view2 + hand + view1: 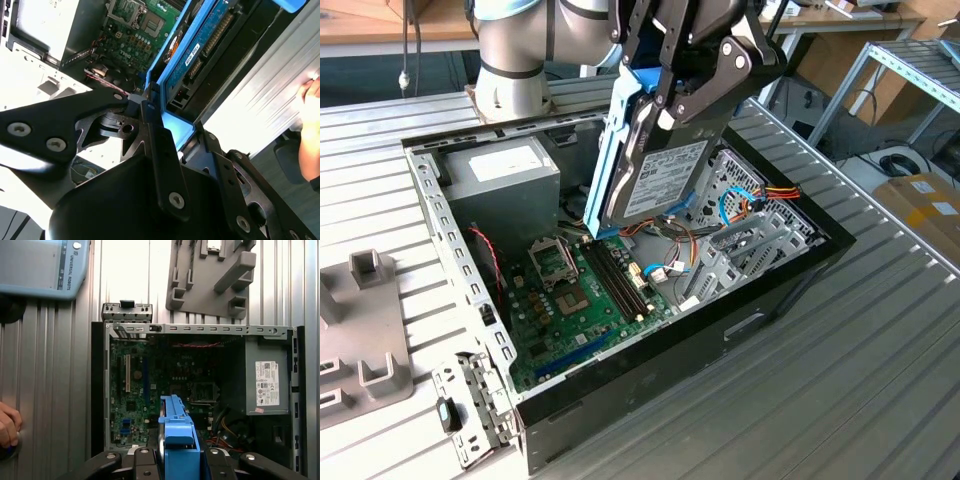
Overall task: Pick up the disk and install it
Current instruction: 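Pick up the disk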
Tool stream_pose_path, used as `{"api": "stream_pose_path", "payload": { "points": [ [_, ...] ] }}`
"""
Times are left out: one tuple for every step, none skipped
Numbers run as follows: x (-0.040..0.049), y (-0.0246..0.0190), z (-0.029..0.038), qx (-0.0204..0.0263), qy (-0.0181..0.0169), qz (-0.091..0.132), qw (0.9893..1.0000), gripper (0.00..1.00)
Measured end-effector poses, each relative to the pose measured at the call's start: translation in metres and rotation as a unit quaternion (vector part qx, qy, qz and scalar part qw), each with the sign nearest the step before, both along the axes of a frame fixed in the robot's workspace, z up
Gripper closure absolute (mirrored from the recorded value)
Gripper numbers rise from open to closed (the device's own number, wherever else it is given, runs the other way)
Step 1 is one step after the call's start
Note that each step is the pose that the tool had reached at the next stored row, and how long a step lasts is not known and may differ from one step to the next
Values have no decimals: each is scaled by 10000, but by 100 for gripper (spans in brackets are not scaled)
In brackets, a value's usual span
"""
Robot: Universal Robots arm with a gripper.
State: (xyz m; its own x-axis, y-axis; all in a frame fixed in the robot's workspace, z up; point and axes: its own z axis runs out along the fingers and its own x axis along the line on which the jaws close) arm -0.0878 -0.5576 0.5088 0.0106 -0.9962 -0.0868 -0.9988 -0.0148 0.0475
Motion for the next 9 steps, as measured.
{"api": "stream_pose_path", "payload": {
  "points": [
    [2, -2, -1, 0, 0, 0, 10000, 63],
    [5, -4, -2, 0, 0, 0, 10000, 63],
    [8, -6, -3, 0, 0, 0, 10000, 63],
    [10, -8, -3, 0, 0, 0, 10000, 63],
    [11, -9, -4, 0, 0, 0, 10000, 63],
    [13, -10, -5, 0, 0, 0, 10000, 63],
    [15, -12, -6, 0, 0, 0, 10000, 63],
    [16, -13, -6, 0, 0, 0, 10000, 63],
    [18, -15, -7, 0, 0, 0, 10000, 63]
  ]
}}
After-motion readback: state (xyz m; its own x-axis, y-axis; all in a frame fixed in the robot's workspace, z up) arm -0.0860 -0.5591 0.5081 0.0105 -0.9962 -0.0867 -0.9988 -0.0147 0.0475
